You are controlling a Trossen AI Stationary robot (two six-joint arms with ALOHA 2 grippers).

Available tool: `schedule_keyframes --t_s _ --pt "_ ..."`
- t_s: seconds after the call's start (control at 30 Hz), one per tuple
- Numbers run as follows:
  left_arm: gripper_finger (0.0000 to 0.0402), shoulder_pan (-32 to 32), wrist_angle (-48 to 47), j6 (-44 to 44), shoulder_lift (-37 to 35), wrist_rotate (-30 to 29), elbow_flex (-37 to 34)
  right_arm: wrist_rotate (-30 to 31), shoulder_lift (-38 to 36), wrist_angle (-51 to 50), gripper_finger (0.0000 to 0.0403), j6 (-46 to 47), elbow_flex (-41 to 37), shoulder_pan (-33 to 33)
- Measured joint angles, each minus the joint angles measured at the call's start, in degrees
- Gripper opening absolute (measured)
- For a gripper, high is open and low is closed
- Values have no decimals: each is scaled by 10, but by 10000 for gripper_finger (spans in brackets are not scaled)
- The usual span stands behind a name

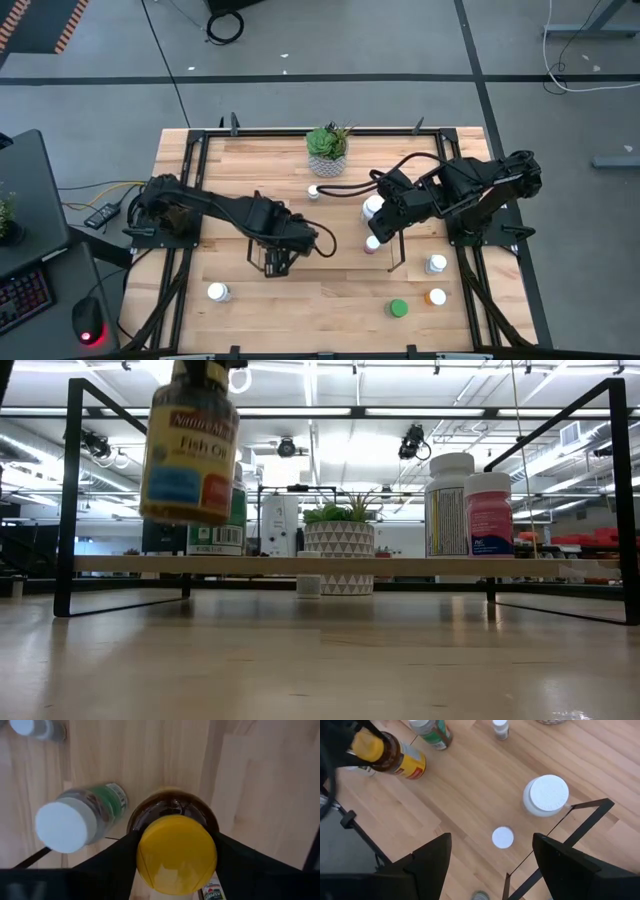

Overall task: Pick and place medicine bottles onto shelf by color
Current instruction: Put the large yellow medicine bottle on the shelf

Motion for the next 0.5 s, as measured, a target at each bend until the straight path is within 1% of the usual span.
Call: schedule_keyframes --t_s 0.13,0.27,0.37,0.5 --pt "227 -3 20 -11 0 -4 -33 0 0 0 286 -1 0 3" --pt "241 -3 35 -20 0 -5 -55 0 0 0 286 -1 0 7" --pt "247 -3 42 -34 -2 -2 -67 0 0 0 286 -1 0 8" --pt "245 -2 45 -46 -3 -2 -73 2 0 0 286 -1 0 10"
